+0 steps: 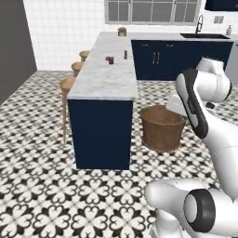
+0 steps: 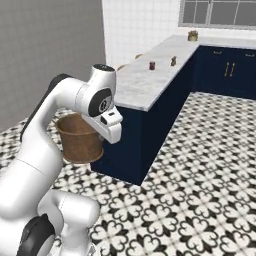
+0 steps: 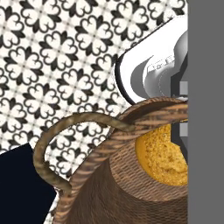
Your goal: Open the cabinet, pick up the bread from the cabinet and place it in the basket. Then move the basket to the dining counter.
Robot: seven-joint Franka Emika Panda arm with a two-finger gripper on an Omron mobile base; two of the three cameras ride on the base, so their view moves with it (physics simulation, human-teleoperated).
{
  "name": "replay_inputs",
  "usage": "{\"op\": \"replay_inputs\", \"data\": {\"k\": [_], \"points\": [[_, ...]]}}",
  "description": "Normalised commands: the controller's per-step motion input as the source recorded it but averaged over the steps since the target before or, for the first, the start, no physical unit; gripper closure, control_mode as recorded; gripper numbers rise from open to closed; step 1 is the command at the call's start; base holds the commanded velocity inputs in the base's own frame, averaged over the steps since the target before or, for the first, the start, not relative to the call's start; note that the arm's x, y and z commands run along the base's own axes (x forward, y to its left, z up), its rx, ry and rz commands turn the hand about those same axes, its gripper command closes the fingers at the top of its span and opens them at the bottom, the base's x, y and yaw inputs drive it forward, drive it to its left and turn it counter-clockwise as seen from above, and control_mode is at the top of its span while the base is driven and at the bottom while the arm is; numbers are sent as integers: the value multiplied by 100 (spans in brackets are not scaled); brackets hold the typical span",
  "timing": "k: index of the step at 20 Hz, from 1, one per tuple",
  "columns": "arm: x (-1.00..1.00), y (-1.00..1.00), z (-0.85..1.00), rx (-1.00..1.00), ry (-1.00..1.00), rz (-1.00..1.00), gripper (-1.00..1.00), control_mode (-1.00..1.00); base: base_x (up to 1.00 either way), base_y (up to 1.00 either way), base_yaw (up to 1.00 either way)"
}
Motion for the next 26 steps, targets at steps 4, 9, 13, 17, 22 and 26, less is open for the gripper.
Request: {"op": "replay_inputs", "data": {"k": [4, 9, 13, 17, 22, 26], "points": [[0, 0, 0, 0, 0, 0, 100, 100, 4, 100, -1], [0, 0, 0, 0, 0, 0, 100, 100, 28, 100, -12], [0, 0, 0, 0, 0, 0, 100, 100, 13, 100, -29], [0, 0, 0, 0, 0, 0, 100, 100, 8, 100, -52], [0, 0, 0, 0, 0, 0, 100, 100, 18, 100, -54], [0, 0, 0, 0, 0, 0, 100, 100, 22, 100, -54]]}}
